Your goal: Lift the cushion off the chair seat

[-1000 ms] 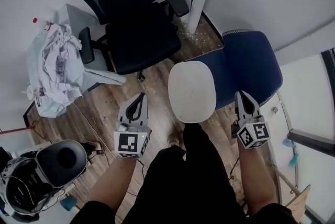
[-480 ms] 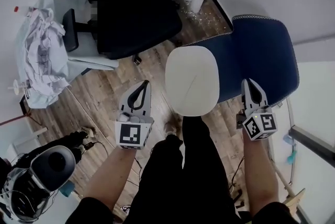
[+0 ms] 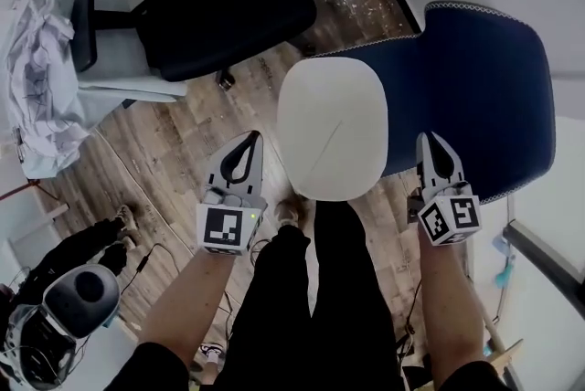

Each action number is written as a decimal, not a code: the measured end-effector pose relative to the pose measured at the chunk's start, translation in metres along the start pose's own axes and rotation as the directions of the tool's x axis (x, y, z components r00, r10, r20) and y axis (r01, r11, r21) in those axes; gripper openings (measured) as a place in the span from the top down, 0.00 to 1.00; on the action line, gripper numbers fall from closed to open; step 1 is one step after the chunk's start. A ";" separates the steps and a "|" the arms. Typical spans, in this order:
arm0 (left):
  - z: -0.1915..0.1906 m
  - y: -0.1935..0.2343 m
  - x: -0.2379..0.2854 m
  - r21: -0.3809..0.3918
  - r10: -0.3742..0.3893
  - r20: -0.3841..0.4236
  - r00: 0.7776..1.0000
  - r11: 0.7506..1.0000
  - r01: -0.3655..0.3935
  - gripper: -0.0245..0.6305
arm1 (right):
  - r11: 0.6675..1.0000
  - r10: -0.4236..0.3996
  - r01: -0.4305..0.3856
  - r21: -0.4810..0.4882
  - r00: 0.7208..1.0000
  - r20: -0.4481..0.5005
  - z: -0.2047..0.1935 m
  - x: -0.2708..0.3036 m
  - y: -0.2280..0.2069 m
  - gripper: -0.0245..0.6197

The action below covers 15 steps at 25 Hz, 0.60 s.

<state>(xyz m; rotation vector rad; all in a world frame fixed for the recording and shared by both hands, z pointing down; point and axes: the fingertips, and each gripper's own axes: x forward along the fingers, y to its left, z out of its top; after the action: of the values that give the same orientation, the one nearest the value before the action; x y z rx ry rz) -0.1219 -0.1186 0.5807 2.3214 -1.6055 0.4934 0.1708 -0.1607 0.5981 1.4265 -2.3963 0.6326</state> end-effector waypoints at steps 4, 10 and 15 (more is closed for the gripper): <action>-0.021 -0.002 0.013 -0.020 -0.019 -0.014 1.000 1.000 0.019 0.96 | 1.000 0.009 -0.009 0.000 0.999 -0.031 -0.026 0.021 0.000 0.94; -0.058 0.021 0.026 -0.068 -0.045 -0.081 0.996 0.997 0.039 0.96 | 1.000 0.000 0.002 0.022 0.994 -0.112 -0.051 0.054 0.013 0.94; -0.106 0.008 0.051 -0.072 -0.060 -0.143 0.988 0.996 0.050 0.96 | 0.999 -0.008 0.016 0.044 0.982 -0.186 -0.100 0.069 -0.013 0.94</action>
<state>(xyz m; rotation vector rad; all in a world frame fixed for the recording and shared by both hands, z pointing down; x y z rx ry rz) -0.1261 -0.1208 0.6985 2.2183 -1.4647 0.5715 0.1512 -0.1679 0.7188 1.3344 -2.2403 0.7854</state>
